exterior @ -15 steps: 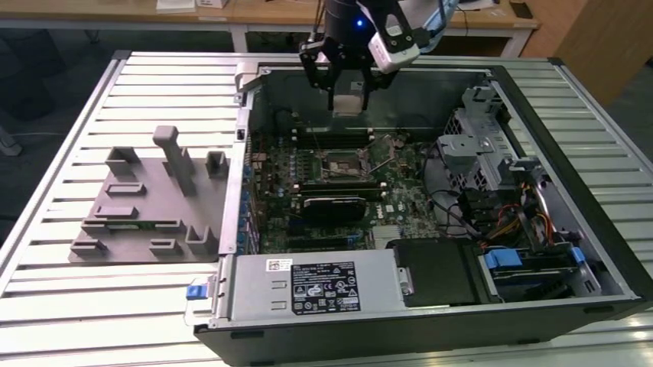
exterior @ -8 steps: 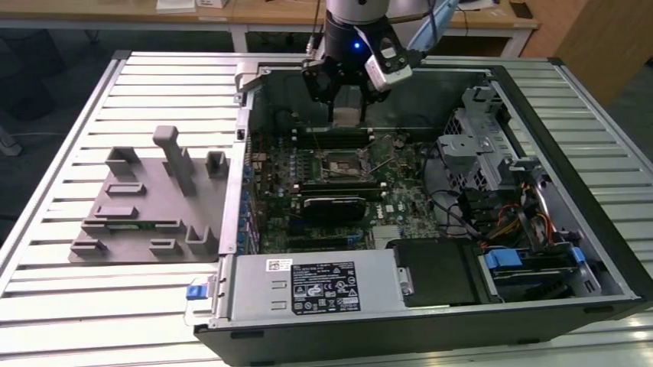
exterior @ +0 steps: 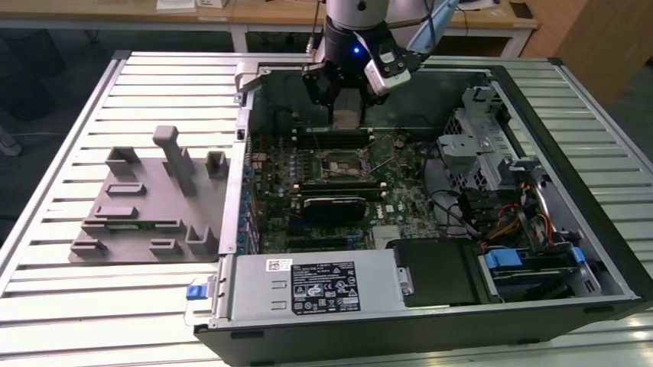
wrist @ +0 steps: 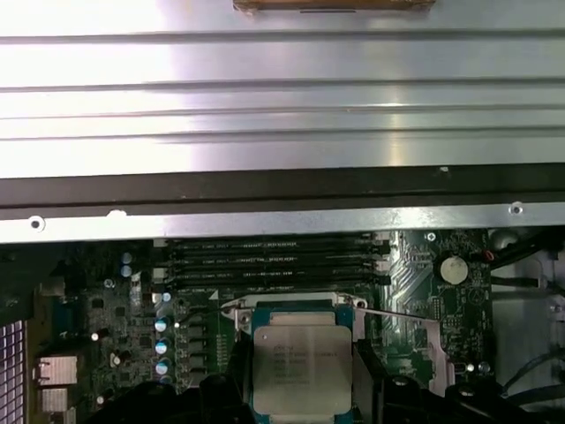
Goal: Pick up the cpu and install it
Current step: 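Pick up the cpu and move it towards the insertion slot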
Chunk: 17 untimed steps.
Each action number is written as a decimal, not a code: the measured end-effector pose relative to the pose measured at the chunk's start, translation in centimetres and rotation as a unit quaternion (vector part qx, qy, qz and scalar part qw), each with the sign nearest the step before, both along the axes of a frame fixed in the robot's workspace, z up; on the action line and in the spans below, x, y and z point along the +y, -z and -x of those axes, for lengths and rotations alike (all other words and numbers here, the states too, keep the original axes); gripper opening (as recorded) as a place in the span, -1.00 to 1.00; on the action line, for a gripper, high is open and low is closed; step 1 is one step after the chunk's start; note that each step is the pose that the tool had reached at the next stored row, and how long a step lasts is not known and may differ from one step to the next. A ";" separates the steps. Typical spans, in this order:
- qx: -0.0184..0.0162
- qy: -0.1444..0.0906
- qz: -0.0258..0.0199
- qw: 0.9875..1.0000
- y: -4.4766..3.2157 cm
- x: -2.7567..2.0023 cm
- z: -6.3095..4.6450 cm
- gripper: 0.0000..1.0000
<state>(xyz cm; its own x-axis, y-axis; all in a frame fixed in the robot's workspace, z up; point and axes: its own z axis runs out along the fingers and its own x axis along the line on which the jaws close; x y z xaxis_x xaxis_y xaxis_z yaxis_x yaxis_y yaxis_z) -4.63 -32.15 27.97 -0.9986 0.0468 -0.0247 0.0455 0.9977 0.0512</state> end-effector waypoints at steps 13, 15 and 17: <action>0.000 0.000 0.000 1.000 -0.48 -0.22 0.0 0.08; 0.000 0.000 0.000 1.000 -0.48 -0.28 0.0 0.08; 0.000 0.000 0.000 1.000 -0.48 -0.34 0.0 0.08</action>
